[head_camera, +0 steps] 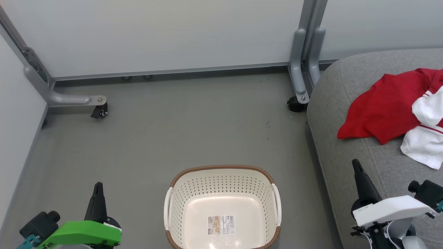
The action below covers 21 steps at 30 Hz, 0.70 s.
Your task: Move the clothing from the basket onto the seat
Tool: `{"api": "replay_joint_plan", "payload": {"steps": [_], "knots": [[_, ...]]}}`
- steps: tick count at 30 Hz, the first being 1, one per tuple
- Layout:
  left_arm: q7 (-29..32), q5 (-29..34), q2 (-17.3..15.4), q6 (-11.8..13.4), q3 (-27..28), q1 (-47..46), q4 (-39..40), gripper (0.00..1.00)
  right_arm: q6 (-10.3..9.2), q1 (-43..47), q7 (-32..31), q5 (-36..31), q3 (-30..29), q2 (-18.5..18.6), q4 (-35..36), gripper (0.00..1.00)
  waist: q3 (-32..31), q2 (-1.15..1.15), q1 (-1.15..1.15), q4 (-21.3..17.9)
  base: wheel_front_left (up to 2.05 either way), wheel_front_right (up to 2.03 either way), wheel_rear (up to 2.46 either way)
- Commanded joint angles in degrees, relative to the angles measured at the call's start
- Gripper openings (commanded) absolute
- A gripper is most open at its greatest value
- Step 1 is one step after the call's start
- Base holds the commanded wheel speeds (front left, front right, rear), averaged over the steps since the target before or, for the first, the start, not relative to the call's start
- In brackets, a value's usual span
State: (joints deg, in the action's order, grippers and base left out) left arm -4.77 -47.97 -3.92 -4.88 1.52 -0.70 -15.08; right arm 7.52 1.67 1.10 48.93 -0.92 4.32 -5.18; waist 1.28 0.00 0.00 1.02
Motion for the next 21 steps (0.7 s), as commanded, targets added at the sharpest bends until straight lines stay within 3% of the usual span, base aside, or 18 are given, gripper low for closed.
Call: {"api": "replay_joint_plan", "payload": {"steps": [1,21], "knots": [[0.4,-2.1,0.1,-0.3,0.4,-1.9,0.8,0.00,-0.01,-1.6,-0.1,2.1,-0.2,0.4,0.2,0.00,0.0,0.00,0.00,0.0,0.00,0.00,0.00],[3.8,-15.4,0.3,-1.1,1.9,-3.2,0.9,0.00,-0.01,-3.7,-1.7,15.9,-0.9,0.6,-2.6,0.00,-0.3,0.00,0.00,-0.3,0.00,0.00,0.00]]}}
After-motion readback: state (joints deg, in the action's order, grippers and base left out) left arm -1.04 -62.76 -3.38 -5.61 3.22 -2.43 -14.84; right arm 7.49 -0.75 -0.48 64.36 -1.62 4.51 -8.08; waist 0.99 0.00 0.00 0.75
